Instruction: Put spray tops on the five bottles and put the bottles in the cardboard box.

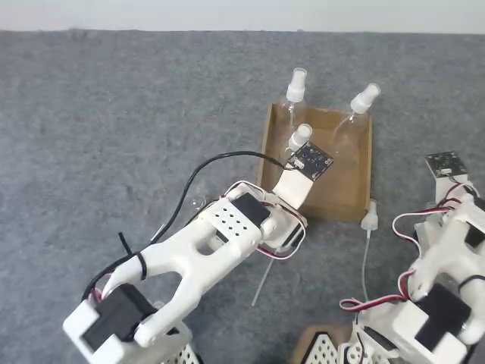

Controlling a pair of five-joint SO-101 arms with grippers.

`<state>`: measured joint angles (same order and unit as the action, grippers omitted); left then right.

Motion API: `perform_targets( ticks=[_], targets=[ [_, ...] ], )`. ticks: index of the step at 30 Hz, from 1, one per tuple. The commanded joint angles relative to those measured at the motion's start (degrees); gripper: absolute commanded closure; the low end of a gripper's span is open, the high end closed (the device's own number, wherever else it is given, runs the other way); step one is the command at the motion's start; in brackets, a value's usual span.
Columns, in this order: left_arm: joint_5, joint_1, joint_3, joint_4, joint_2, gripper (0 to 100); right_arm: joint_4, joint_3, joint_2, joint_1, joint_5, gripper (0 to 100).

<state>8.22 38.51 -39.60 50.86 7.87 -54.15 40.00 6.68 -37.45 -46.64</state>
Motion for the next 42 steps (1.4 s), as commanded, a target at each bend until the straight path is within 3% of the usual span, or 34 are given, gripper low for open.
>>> perform_targets(
  ticks=[1,10,25,35,42],
  targets=[
    [-1.32,0.35,0.22,-0.97,0.26,81,-0.57,-1.05,0.57,-0.13,-0.53,83.8],
    [-1.14,0.18,0.13,-2.20,0.00,81,-0.57,-1.05,0.57,-0.13,-0.53,83.8],
    [0.35,-1.41,6.11,-2.55,-12.84,81,-0.57,-1.05,0.57,-0.13,-0.53,83.8],
    [-2.11,-1.23,5.76,1.67,-13.27,95,-0.57,-1.05,0.57,-0.22,-0.53,83.8],
    [-3.78,-1.41,2.59,3.69,-10.90,96,-0.57,-1.05,0.57,-0.75,-0.70,83.8]
  ],
)
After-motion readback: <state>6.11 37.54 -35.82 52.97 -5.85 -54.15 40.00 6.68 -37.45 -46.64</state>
